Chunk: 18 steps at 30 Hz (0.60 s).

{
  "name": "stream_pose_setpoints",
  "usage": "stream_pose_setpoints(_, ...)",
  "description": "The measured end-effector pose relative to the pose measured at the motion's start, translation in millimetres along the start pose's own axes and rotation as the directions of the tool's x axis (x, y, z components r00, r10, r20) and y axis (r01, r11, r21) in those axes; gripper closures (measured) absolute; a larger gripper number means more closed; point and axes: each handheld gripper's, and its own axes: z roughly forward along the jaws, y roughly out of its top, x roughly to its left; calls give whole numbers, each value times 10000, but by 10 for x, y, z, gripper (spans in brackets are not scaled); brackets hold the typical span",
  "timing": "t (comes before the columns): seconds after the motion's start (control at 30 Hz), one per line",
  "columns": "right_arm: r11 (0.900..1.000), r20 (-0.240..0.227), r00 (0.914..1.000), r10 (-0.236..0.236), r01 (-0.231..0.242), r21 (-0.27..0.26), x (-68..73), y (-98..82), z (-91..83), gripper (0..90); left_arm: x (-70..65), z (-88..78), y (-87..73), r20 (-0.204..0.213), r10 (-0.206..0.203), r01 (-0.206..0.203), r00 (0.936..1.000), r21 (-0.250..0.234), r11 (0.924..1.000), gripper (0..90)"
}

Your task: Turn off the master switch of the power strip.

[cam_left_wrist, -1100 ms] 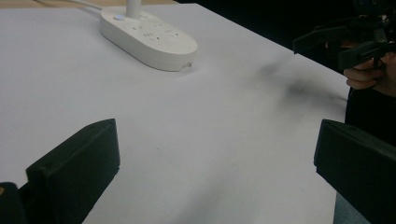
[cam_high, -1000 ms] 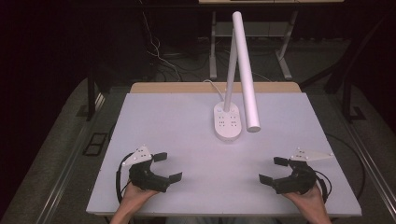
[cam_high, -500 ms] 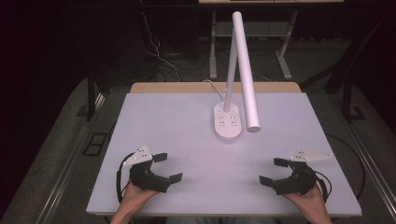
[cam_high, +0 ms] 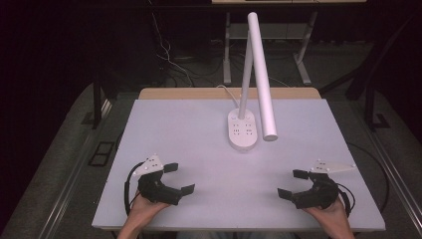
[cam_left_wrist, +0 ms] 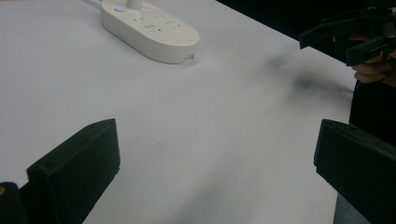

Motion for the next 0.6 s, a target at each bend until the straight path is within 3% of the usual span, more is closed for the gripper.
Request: stream_pose_setpoints(0.6,10000,43,10000,-69,68,4,2,-1,0,0,41,32,206,98,115,-117,9999,259,9996,0)
